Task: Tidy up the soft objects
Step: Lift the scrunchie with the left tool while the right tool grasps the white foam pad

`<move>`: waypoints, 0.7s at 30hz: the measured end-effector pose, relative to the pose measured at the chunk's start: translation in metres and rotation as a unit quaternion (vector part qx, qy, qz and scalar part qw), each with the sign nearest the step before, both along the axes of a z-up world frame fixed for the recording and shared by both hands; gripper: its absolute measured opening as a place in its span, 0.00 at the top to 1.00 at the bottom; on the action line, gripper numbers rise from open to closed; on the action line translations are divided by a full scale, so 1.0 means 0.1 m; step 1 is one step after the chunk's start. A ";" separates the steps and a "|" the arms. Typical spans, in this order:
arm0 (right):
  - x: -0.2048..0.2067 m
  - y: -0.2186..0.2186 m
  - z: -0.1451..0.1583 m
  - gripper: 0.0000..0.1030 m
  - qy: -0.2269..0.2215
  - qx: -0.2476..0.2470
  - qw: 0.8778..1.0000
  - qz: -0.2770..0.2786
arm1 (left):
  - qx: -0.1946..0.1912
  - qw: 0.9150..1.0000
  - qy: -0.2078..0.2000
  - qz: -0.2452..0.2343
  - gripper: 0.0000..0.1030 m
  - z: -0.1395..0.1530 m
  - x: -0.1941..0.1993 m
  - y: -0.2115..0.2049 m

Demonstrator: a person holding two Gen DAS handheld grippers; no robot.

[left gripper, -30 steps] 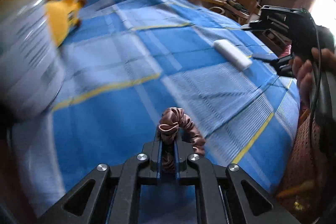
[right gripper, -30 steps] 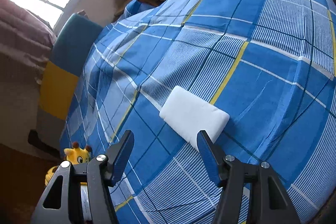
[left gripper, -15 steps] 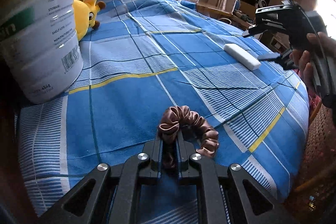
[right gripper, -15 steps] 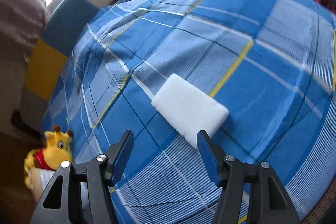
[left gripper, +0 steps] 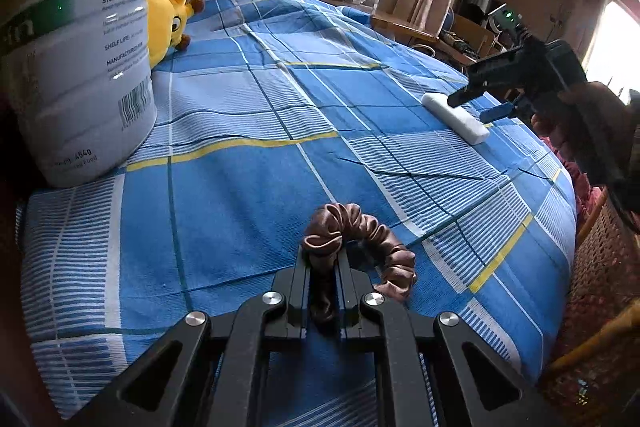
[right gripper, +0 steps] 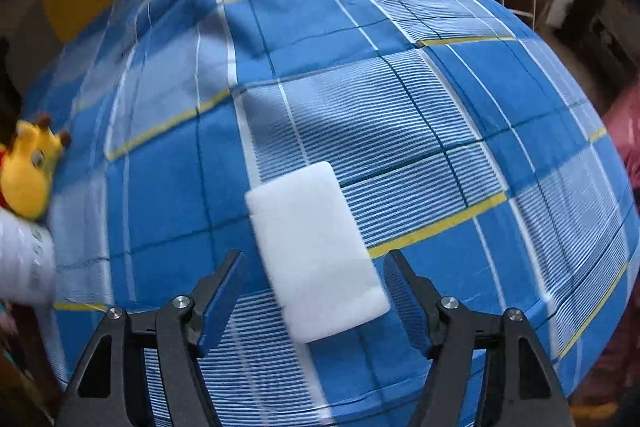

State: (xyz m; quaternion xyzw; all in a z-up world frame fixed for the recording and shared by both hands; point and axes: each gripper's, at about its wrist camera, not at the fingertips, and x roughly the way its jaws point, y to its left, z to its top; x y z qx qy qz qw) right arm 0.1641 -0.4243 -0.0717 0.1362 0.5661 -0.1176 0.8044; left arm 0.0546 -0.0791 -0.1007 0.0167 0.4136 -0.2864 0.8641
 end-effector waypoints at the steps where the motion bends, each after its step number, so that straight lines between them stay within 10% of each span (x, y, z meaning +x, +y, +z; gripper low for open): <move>1: 0.01 0.01 -0.01 0.30 0.004 -0.005 1.000 0.004 | -0.001 1.000 0.000 0.000 0.89 0.00 0.00 0.00; 11: 0.06 0.20 -0.21 0.32 0.043 -0.051 0.997 0.049 | -0.006 1.000 0.002 0.000 0.89 -0.01 0.01 0.03; 12: 0.05 0.22 -0.19 0.44 0.038 -0.062 0.996 0.047 | -0.006 1.000 0.002 0.000 0.89 -0.01 0.01 0.03; 21: 0.07 0.95 0.02 0.44 -0.030 -0.008 0.997 0.071 | -0.003 1.000 -0.003 0.000 0.89 0.00 -0.01 0.02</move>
